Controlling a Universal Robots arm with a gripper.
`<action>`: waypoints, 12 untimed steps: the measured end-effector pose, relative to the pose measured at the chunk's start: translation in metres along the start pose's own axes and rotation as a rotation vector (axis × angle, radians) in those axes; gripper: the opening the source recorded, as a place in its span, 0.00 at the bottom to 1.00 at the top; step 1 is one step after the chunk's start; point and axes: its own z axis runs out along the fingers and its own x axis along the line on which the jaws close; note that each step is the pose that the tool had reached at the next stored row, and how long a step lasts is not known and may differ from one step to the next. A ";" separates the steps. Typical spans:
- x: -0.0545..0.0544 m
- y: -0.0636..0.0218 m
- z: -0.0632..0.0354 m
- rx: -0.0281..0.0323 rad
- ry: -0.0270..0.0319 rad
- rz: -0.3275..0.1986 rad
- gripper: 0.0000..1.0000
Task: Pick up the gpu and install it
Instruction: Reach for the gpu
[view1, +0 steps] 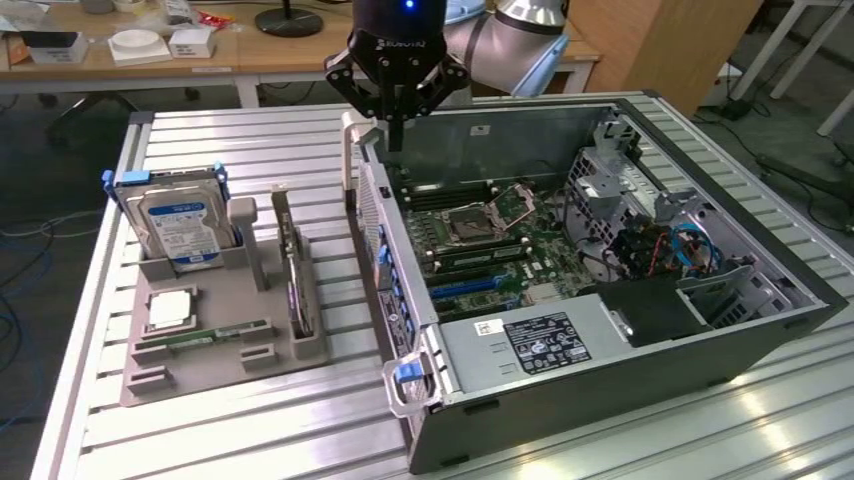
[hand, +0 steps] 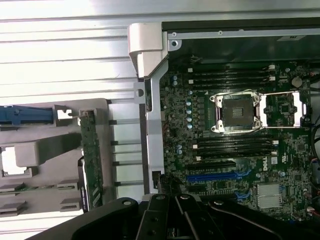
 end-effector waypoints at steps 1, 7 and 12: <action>0.001 -0.0001 0.0000 -0.0001 0.0000 0.000 0.10; 0.008 -0.0005 -0.0002 0.0000 0.0000 0.000 0.10; 0.013 -0.0010 -0.0003 0.0000 -0.0001 0.000 0.10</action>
